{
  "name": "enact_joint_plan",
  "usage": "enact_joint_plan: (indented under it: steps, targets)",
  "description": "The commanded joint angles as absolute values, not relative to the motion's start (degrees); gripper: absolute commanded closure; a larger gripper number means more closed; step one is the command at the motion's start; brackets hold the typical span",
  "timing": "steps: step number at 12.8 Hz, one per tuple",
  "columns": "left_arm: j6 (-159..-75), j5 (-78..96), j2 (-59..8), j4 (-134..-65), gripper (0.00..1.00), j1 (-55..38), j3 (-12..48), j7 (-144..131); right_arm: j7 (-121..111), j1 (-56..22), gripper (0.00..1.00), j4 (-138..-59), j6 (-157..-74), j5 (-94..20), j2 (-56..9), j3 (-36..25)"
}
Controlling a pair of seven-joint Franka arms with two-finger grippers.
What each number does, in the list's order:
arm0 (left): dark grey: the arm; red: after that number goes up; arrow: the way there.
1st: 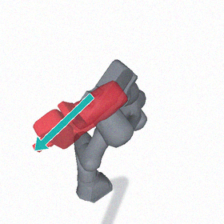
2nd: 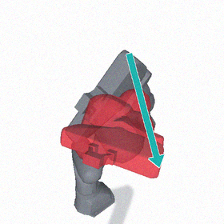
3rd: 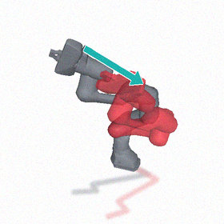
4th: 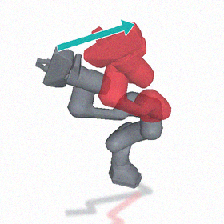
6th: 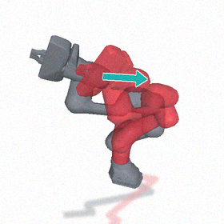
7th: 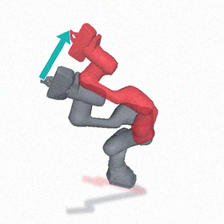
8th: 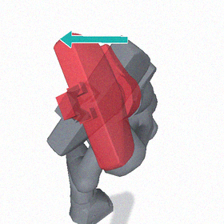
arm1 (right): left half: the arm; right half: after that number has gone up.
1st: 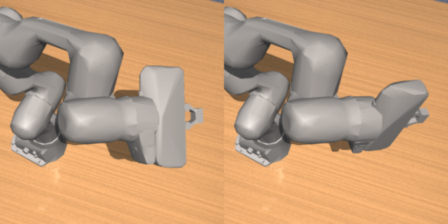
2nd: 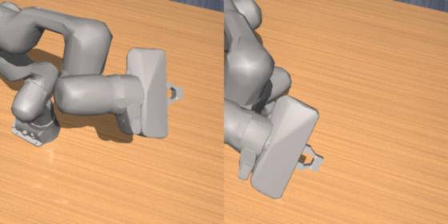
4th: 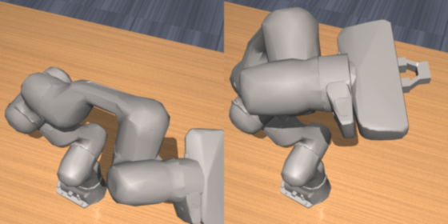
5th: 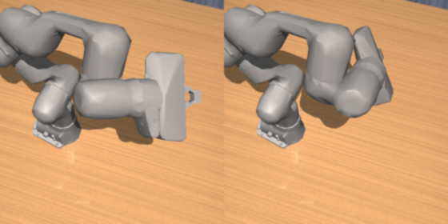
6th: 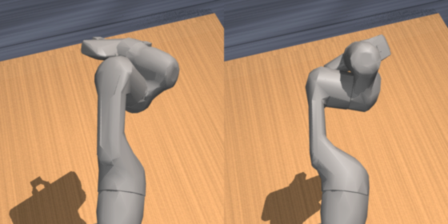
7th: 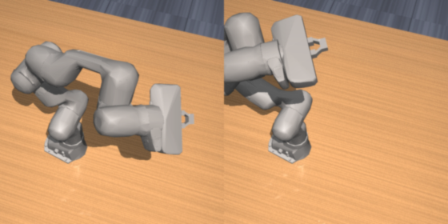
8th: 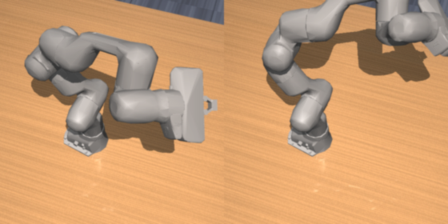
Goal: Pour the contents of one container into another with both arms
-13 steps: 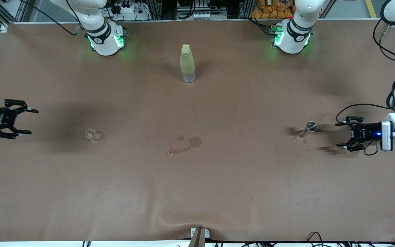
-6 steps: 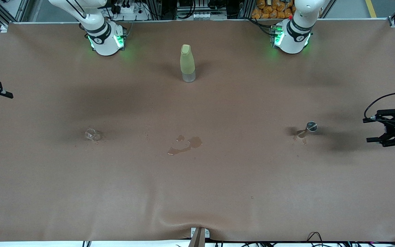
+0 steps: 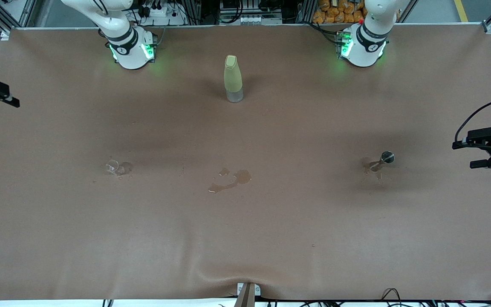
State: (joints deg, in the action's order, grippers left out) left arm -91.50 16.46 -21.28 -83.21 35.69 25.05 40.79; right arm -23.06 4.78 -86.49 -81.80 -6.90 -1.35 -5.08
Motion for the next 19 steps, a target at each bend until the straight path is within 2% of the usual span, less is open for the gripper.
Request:
enact_joint_plan:
  steps: [1,9,12,16,19]
  targets:
    - [-92.5,13.8,-17.3,-84.8,0.0,36.3,26.7,29.5,-14.8,6.9,0.0,-86.6,-80.4,-5.0,0.4,-1.2]
    - [-91.9,-1.1,-12.6,-84.7,0.0,35.2,30.5,2.7,-10.0,3.6,0.0,-84.9,-78.0,-2.1,0.4,-0.9]
    - [-91.8,-10.3,-12.2,-84.7,0.0,35.4,35.2,-0.4,-9.9,0.8,0.0,-84.9,-78.3,-1.2,0.6,-3.9]
    - [-90.5,-11.1,-12.1,-84.6,0.0,35.2,38.2,-2.8,-9.9,1.4,0.0,-85.0,-78.1,-1.2,1.9,-3.3]
    - [-89.9,-10.3,-9.2,-84.6,0.0,33.1,36.1,-2.6,-9.7,1.9,0.0,-85.7,-78.7,-0.4,1.8,-2.2]
